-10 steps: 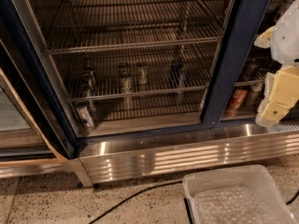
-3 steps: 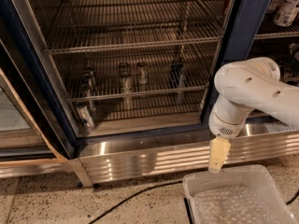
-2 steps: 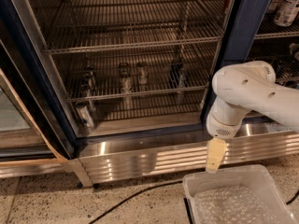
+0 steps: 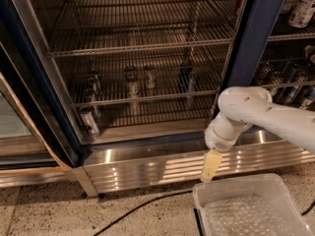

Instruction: Pick 7up can from bottom shelf of fridge

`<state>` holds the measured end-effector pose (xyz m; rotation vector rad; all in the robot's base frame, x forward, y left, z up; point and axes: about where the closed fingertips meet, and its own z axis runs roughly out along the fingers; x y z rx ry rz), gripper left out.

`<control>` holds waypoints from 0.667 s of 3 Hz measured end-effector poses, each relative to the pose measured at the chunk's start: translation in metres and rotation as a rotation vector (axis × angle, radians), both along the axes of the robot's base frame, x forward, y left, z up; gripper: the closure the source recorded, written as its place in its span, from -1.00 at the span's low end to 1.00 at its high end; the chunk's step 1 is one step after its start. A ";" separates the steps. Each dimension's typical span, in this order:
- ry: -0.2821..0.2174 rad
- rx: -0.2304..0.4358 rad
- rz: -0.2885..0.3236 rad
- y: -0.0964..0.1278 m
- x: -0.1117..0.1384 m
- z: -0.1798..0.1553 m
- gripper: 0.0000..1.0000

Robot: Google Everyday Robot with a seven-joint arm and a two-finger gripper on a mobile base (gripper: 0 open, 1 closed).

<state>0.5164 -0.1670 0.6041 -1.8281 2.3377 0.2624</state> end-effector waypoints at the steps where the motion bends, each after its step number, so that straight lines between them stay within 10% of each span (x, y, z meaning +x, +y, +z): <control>1: -0.012 0.113 0.048 0.017 0.009 -0.025 -1.00; 2: -0.012 0.114 0.048 0.017 0.010 -0.025 -1.00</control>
Offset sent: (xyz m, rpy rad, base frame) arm 0.0089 0.0127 -0.0167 0.0878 -0.0141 0.0277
